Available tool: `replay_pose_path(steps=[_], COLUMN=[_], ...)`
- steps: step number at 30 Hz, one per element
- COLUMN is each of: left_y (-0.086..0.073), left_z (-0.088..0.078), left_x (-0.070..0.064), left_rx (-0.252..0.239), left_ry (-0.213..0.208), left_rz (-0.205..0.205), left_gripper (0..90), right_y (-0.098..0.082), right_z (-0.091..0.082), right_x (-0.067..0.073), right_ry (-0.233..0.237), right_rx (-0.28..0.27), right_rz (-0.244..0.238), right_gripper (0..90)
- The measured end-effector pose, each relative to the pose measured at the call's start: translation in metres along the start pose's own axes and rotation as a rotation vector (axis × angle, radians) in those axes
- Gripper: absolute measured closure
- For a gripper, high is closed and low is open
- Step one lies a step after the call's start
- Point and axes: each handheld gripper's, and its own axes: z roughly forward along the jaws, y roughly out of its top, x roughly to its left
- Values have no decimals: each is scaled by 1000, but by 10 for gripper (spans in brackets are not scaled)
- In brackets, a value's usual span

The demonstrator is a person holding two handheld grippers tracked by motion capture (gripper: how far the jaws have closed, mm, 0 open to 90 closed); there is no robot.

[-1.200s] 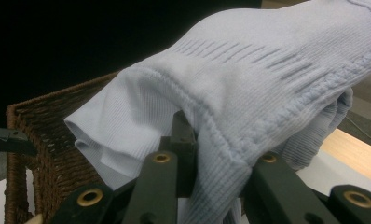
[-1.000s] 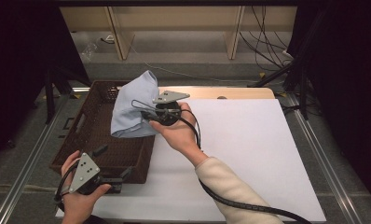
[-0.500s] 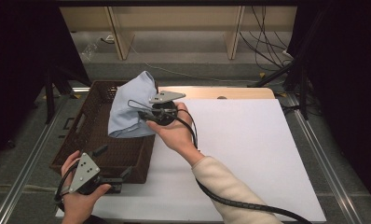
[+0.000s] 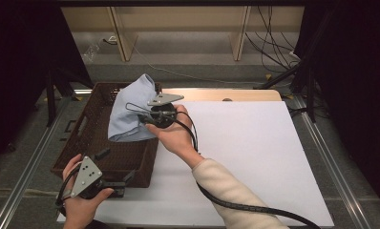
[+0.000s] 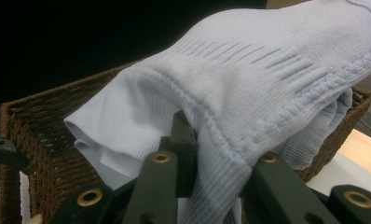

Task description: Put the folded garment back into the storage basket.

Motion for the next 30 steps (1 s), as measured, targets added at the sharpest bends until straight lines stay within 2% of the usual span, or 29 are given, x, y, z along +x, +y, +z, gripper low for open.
replay_pose_path(steps=[30], left_y=[0], left_z=[0], left_x=[0], left_rx=[1], left_ry=[-1], left_rz=[0], left_gripper=[0], right_y=[2], right_z=[16], right_x=[6], right_ry=[5], right_rx=[21], right_rz=[-1], right_gripper=[786])
